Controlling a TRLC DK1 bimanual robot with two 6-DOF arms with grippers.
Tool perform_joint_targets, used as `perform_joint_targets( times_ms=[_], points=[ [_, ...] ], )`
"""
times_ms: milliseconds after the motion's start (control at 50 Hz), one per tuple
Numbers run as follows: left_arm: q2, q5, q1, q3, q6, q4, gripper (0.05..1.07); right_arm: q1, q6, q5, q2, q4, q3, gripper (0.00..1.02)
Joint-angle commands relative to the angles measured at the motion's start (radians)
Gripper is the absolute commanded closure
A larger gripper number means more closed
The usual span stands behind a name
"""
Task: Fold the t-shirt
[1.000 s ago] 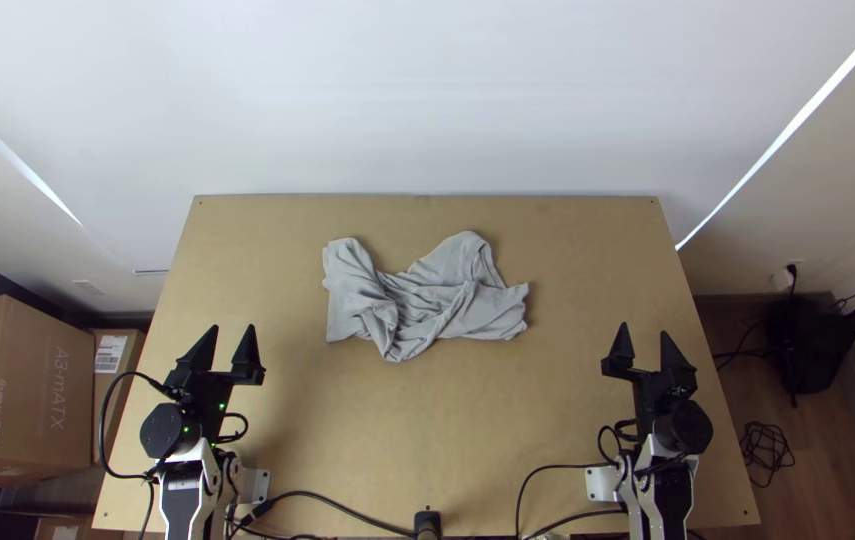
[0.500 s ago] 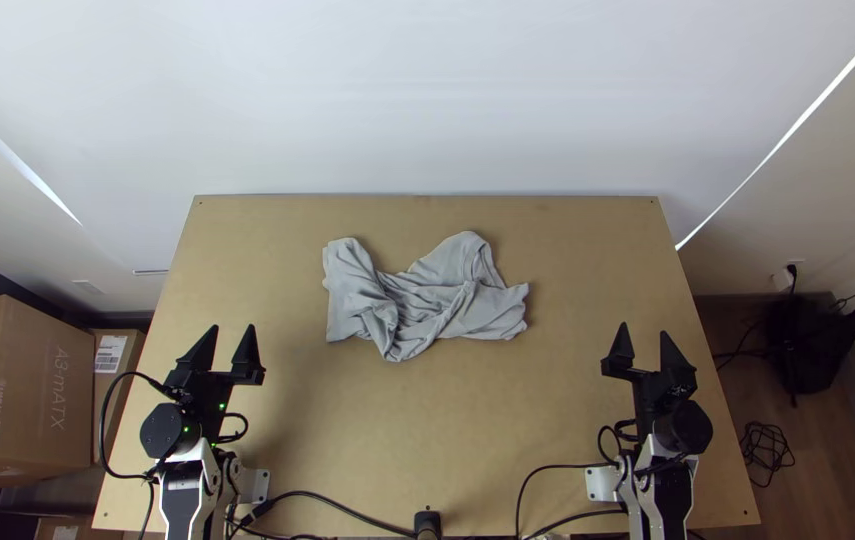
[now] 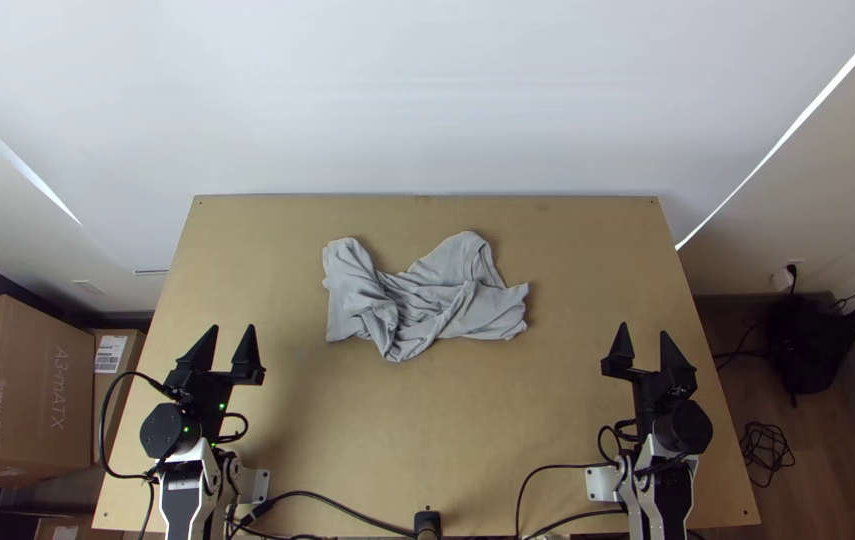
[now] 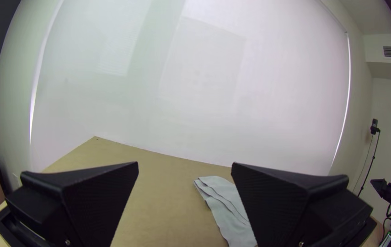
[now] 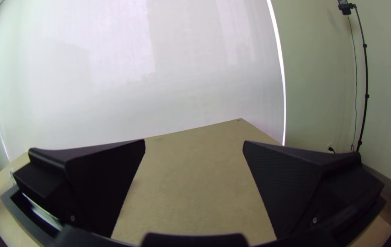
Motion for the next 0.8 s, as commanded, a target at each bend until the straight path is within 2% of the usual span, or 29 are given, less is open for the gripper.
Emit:
perform_joint_targets(
  times_ms=[0, 120, 200, 260, 320, 380, 480, 540, 580, 620, 700, 780],
  points=[
    [-0.006, -0.002, 0.005, -0.045, -0.019, -0.013, 0.1, -0.001, -0.007, 0.013, -0.004, -0.02, -0.005, 0.04],
    [-0.006, -0.002, 0.005, -0.045, -0.019, -0.013, 0.1, -0.001, 0.005, 0.009, -0.004, -0.022, -0.005, 0.04],
    [-0.006, -0.002, 0.005, -0.045, -0.019, -0.013, 0.1, 0.048, 0.021, 0.008, -0.004, -0.02, -0.005, 0.04],
    [-0.006, -0.002, 0.005, -0.045, -0.019, -0.013, 0.1, 0.081, 0.001, 0.009, -0.004, -0.023, -0.005, 0.04],
    [-0.006, -0.002, 0.005, -0.045, -0.019, -0.013, 0.1, 0.08, -0.007, 0.009, -0.004, -0.023, -0.005, 0.04],
    [-0.006, -0.002, 0.005, -0.045, -0.019, -0.013, 0.1, 0.054, -0.061, 0.009, -0.004, -0.023, -0.005, 0.04],
    [-0.006, -0.002, 0.005, -0.045, -0.019, -0.013, 0.1, 0.031, -0.053, 0.008, -0.004, -0.023, -0.005, 0.04],
    [-0.006, -0.002, 0.005, -0.045, -0.02, -0.013, 0.1, 0.041, -0.025, 0.008, -0.004, -0.023, -0.005, 0.04],
    [-0.006, -0.002, 0.002, -0.046, -0.02, -0.013, 0.1, 0.061, -0.031, 0.008, -0.005, -0.023, -0.005, 0.04],
    [-0.006, -0.002, -0.003, -0.045, -0.048, -0.013, 0.1, 0.083, -0.054, 0.008, -0.007, -0.023, -0.005, 0.04],
    [-0.006, -0.002, -0.023, -0.045, -0.192, -0.012, 0.1, 0.109, -0.067, 0.009, -0.005, -0.023, -0.005, 0.04],
    [-0.006, -0.007, -0.02, -0.045, -0.191, -0.015, 0.1, 0.101, -0.067, 0.009, -0.004, -0.025, -0.005, 0.04]
  ],
)
